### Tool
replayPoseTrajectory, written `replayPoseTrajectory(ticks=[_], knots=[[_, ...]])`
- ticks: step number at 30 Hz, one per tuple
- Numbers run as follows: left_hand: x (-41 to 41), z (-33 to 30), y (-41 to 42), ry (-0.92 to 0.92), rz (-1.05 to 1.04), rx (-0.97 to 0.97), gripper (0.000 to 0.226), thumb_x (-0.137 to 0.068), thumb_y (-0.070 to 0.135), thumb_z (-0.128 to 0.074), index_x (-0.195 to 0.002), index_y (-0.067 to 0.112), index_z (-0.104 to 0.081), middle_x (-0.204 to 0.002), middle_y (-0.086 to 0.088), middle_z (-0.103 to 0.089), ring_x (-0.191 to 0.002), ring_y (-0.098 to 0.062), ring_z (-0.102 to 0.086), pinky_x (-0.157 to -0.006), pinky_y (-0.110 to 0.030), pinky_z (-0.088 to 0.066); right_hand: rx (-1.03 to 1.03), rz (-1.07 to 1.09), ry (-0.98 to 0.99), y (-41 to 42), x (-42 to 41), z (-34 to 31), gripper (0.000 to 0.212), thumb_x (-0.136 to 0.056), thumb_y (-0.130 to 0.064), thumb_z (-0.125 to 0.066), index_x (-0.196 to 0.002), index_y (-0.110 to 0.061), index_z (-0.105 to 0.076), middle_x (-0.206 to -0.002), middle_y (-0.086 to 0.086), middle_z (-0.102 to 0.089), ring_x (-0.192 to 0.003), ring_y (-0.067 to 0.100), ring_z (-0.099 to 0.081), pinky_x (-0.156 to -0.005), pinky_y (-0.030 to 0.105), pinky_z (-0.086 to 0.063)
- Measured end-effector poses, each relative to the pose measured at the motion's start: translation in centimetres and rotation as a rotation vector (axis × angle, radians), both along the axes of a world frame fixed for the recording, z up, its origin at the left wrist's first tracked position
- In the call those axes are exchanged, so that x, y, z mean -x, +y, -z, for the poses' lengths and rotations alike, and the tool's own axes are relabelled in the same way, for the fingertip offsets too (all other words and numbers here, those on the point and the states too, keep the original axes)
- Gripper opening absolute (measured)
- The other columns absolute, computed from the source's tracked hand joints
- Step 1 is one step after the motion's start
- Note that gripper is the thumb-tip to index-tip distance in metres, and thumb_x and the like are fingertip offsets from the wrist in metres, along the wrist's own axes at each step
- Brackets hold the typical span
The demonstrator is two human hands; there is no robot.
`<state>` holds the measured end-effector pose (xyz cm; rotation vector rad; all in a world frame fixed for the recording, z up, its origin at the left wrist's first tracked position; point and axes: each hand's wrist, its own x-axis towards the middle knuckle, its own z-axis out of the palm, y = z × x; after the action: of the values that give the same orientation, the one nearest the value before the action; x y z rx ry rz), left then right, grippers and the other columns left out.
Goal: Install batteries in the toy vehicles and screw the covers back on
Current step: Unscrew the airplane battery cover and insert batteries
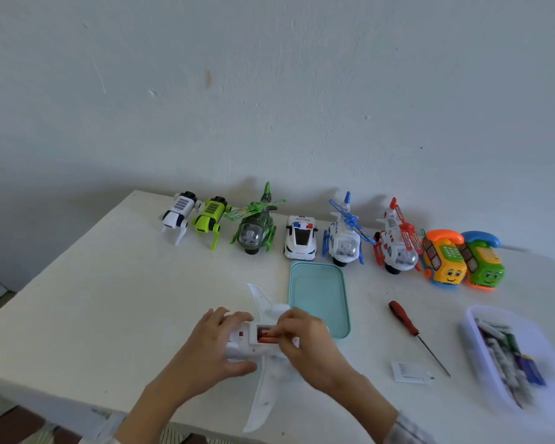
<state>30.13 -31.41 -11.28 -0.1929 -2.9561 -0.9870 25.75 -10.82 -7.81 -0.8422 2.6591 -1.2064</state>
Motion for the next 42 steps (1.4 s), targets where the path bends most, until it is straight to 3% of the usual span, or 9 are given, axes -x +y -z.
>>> replayPoseTrajectory(ticks=[3,5,10,14,19,24,27,36,42], knots=[[0.2,0.1,0.0,0.045,-0.013,-0.093,0.068,-0.052,0.075,-0.064,-0.111,0.043,-0.054,-0.096,0.016,-0.049,-0.087,-0.007,-0.05,-0.076,-0.025,-0.044,0.165,0.196,0.023,3.8,0.8,-1.4,0.021,-0.082,0.005,-0.06,-0.086,-0.011,-0.074,-0.088,-0.003,-0.064,-0.078,0.009,-0.059,-0.068,0.014,-0.046],[0.2,0.1,0.1,0.102,0.0,-0.131,0.07,-0.047,0.079,-0.068,-0.107,0.043,-0.059,-0.091,0.012,-0.053,-0.082,-0.008,-0.052,-0.071,-0.024,-0.045,0.111,0.346,0.024,7.3,1.7,-1.7,0.025,-0.082,0.006,-0.06,-0.086,-0.015,-0.073,-0.086,-0.005,-0.064,-0.077,0.007,-0.058,-0.065,0.01,-0.043],[0.7,-1.4,1.6,0.209,0.09,-0.184,0.058,-0.049,0.085,-0.065,-0.102,0.062,-0.057,-0.092,0.019,-0.051,-0.084,-0.009,-0.053,-0.071,-0.016,-0.044,-0.482,0.363,-0.121,15.5,3.0,-0.9,0.037,-0.081,-0.008,-0.068,-0.076,-0.043,-0.055,-0.094,-0.004,-0.057,-0.082,0.011,-0.052,-0.067,0.019,-0.04],[1.1,-3.1,3.9,0.25,0.152,-0.184,0.063,-0.055,0.083,-0.062,-0.113,0.058,-0.055,-0.097,0.024,-0.048,-0.084,-0.011,-0.052,-0.071,-0.015,-0.042,-0.716,0.257,-0.198,18.2,1.3,-0.2,0.029,-0.079,-0.009,-0.07,-0.103,-0.026,-0.065,-0.11,-0.008,-0.055,-0.101,0.01,-0.049,-0.083,0.021,-0.041],[2.3,-4.3,7.6,0.275,0.173,-0.181,0.071,-0.054,0.072,-0.07,-0.118,0.044,-0.056,-0.096,0.025,-0.047,-0.086,-0.017,-0.053,-0.072,-0.024,-0.045,-0.695,0.226,-0.173,19.5,0.5,0.6,0.026,-0.085,-0.009,-0.065,-0.11,-0.017,-0.065,-0.113,-0.006,-0.056,-0.092,0.01,-0.046,-0.071,0.013,-0.03],[3.6,-4.2,11.3,0.283,0.159,-0.237,0.066,-0.051,0.063,-0.079,-0.111,0.04,-0.065,-0.096,0.022,-0.052,-0.085,-0.012,-0.054,-0.074,-0.018,-0.045,-0.676,0.172,-0.187,21.5,0.0,-1.7,0.02,-0.09,-0.015,-0.061,-0.108,-0.02,-0.065,-0.114,-0.001,-0.057,-0.1,0.017,-0.052,-0.083,0.029,-0.048],[4.1,-3.7,12.9,0.276,0.124,-0.254,0.066,-0.045,0.052,-0.09,-0.105,0.031,-0.071,-0.092,0.017,-0.055,-0.082,-0.008,-0.055,-0.07,-0.011,-0.044,-0.631,0.208,-0.155,23.5,0.3,-4.4,0.018,-0.088,-0.016,-0.062,-0.105,-0.023,-0.064,-0.113,-0.006,-0.058,-0.1,0.014,-0.052,-0.085,0.031,-0.048],[3.9,-1.3,20.0,0.146,0.051,-0.329,0.058,-0.04,0.066,-0.077,-0.094,0.053,-0.06,-0.089,0.011,-0.056,-0.083,-0.016,-0.057,-0.073,-0.036,-0.054,-0.729,0.344,0.115,27.6,1.6,-8.8,0.034,-0.082,0.002,-0.051,-0.106,-0.019,-0.063,-0.106,-0.002,-0.059,-0.089,0.021,-0.058,-0.066,0.023,-0.036],[3.7,-0.3,22.9,0.103,0.035,-0.279,0.061,-0.044,0.066,-0.077,-0.099,0.046,-0.063,-0.09,0.019,-0.052,-0.087,-0.005,-0.049,-0.083,-0.039,-0.049,-0.546,0.208,0.183,27.8,2.2,-7.3,0.033,-0.087,-0.008,-0.058,-0.114,-0.027,-0.061,-0.114,-0.012,-0.06,-0.103,0.013,-0.054,-0.079,0.025,-0.044]])
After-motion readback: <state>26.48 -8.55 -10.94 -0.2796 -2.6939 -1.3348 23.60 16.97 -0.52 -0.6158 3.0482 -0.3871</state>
